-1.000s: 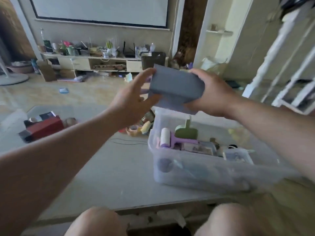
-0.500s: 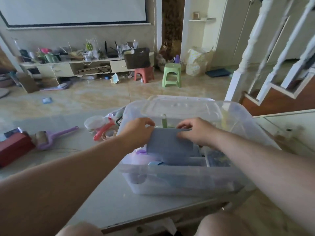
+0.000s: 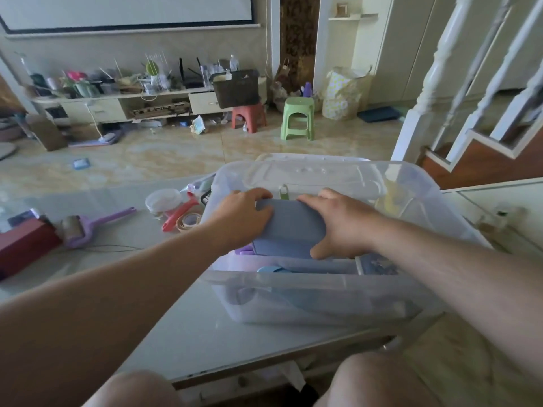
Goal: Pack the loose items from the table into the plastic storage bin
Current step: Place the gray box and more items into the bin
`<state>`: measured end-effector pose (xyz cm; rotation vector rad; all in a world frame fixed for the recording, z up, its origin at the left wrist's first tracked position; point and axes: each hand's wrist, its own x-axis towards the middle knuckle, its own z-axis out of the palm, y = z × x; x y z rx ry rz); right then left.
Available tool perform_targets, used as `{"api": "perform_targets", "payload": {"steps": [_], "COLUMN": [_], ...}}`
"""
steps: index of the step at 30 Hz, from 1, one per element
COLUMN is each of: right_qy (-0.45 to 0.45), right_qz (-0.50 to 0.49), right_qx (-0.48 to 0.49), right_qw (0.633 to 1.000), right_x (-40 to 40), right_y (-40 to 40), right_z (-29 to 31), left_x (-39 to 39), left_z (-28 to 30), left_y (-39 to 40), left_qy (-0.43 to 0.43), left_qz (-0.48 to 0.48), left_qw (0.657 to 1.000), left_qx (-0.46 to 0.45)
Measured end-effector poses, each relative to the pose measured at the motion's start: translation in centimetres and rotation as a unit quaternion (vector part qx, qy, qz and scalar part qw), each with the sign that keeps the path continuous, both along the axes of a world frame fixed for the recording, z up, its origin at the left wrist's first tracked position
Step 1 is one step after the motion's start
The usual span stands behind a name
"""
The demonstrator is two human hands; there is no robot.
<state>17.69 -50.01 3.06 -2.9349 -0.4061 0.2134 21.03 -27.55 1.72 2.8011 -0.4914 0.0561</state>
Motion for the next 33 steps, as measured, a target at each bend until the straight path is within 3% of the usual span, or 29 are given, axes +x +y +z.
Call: {"api": "perform_targets", "payload": {"steps": [2, 5, 7, 10, 12, 14, 16, 20, 23, 27, 30, 33], "right_qy": [0.03, 0.089, 0.118, 0.147, 0.203, 0.229, 0.225, 0.18, 0.086, -0.045, -0.108, -0.116], "right_qz": [0.013, 0.042, 0.048, 0.04, -0.011, -0.039, -0.05, -0.031, -0.008, 0.052, 0.128, 0.185], "right_qx": [-0.006, 0.007, 0.042, 0.078, 0.185, 0.249, 0.252, 0.138, 0.055, 0.078, 0.106, 0.14], "right_qw": [0.999, 0.995, 0.991, 0.985, 0.961, 0.94, 0.94, 0.974, 0.995, 0.995, 0.98, 0.966], "right_x": [-0.6, -1.5, -2.1, -2.6, -3.0, -3.2, -3.2, -3.8, -3.9, -4.1, -5.1, -6.1], "right_y": [0.2, 1.0, 1.9, 3.2, 3.8, 4.3, 4.4, 4.5, 6.0, 11.1, 17.2, 23.9], "right_z": [0.2, 0.5, 0.7, 0.2, 0.4, 0.6, 0.7, 1.9, 3.4, 5.1, 5.6, 4.8], "left_x": [-1.2, -3.1, -4.3, -5.2, -5.4, -5.4, -5.4, -5.0, -6.0, -9.1, -12.3, -16.1], "left_z": [0.7, 0.7, 2.2, 3.4, 3.5, 3.1, 2.9, 2.8, 3.5, 4.6, 3.6, 1.2], "left_y": [-0.1, 0.3, 0.7, 1.5, 2.5, 3.4, 4.1, 5.5, 7.8, 14.0, 20.9, 28.1], "left_qy": [-0.047, -0.028, -0.006, -0.002, 0.012, -0.001, 0.011, 0.016, -0.024, -0.079, -0.076, -0.026], "left_qz": [-0.032, -0.085, -0.031, 0.004, 0.046, 0.033, 0.016, -0.044, -0.065, -0.014, 0.078, 0.165], "left_qw": [0.992, 0.976, 0.972, 0.973, 0.977, 0.98, 0.983, 0.987, 0.996, 0.996, 0.994, 0.986], "left_qx": [0.115, 0.197, 0.232, 0.23, 0.206, 0.197, 0.181, 0.155, 0.062, -0.034, -0.009, 0.015]}}
